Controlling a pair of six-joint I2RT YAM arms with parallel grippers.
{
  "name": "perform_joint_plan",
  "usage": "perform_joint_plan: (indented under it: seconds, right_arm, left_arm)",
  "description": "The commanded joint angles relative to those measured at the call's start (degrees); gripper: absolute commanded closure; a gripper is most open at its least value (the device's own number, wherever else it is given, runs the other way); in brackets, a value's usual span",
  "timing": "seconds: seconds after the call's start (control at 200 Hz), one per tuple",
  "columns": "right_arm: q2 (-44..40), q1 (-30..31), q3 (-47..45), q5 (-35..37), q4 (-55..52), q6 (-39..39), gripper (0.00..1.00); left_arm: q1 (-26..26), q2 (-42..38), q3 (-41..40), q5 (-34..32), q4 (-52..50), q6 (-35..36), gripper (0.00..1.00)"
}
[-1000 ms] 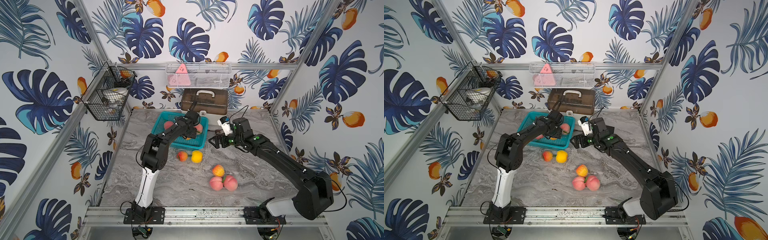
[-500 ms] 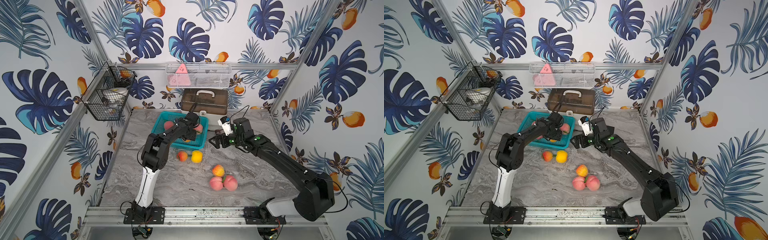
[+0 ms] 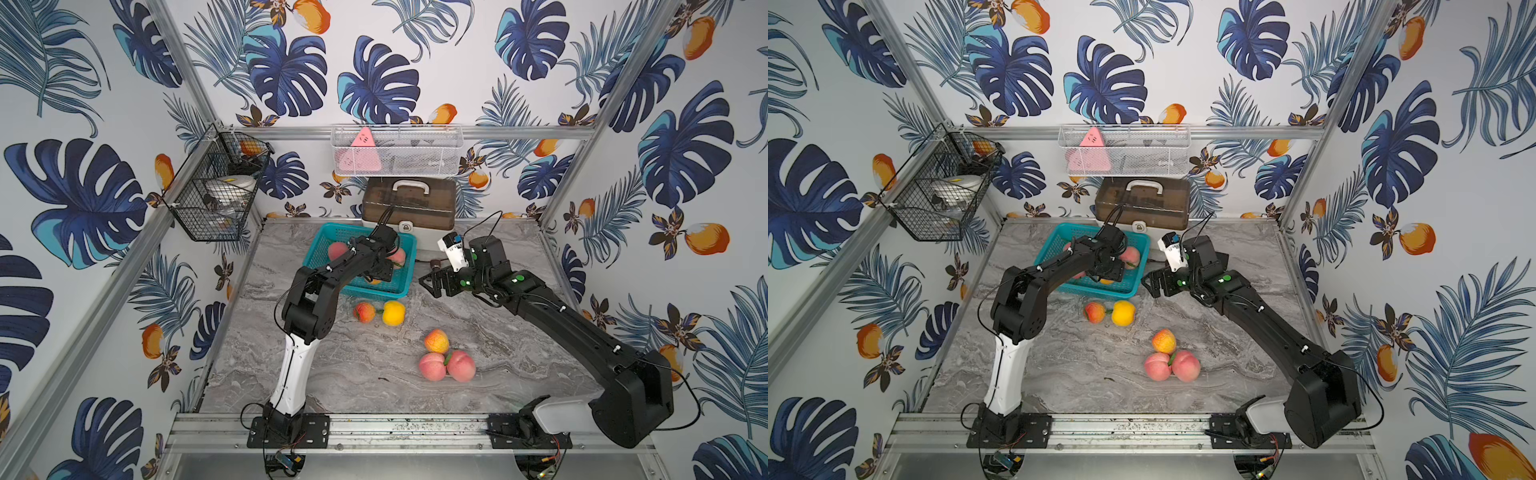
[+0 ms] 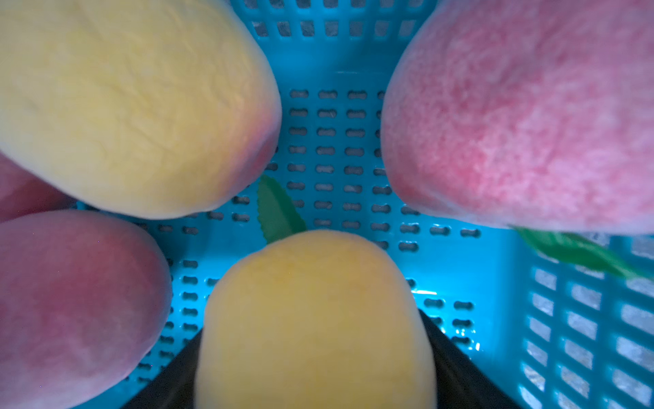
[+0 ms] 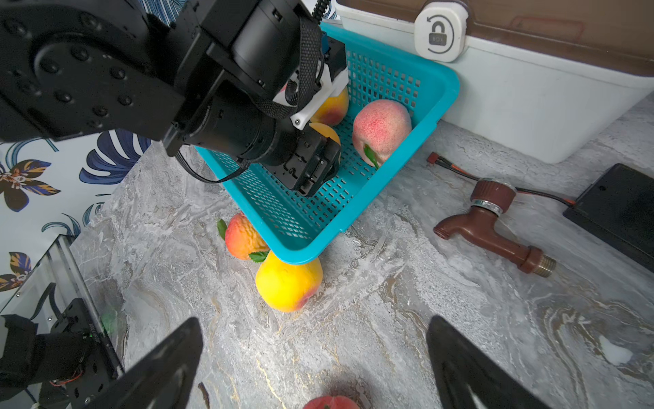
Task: Put the peaches into the basket
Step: Place the peach in the basket, then pick up the peach from the center of the board.
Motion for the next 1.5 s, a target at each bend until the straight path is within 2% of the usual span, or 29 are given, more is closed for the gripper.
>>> perform_joint_plan:
  seconds: [0.0, 0.45, 0.861, 1.091, 1.301, 1.496]
  right_arm:
    - [-0.67, -0.18, -0.06, 0.41, -0.77, 0.67, 0.00]
    - [-3.10, -0.39, -2.13, 1.24, -2.49, 0.85, 0.00]
    - [-7.44, -0.39, -4.54, 3.96, -7.51, 3.06, 0.00]
    - [-10.83, -0.38, -5.83, 6.61, -11.17, 5.64, 0.00]
    - [-13.88, -0.13, -8.21, 7.96, -16.16, 9.73, 0.00]
    - [-17.59, 4.08, -11.95, 11.20, -18.69, 15.88, 0.00]
  left_arm:
    - [0.07, -1.24, 0.08, -0.63, -0.80, 0.69, 0.19]
    - [0.00, -5.10, 1.58, 0.00, -2.79, 1.26, 0.17]
    - [-0.01, -10.68, -1.85, 0.97, -2.51, 1.63, 0.11]
    - [-0.11, -15.64, -5.82, 2.17, -1.74, 1.57, 0.11]
    - [-0.66, -22.60, -13.28, 5.03, -0.10, 0.88, 0.11]
    - [-3.35, -29.78, -21.04, 8.35, 1.11, 0.30, 0.10]
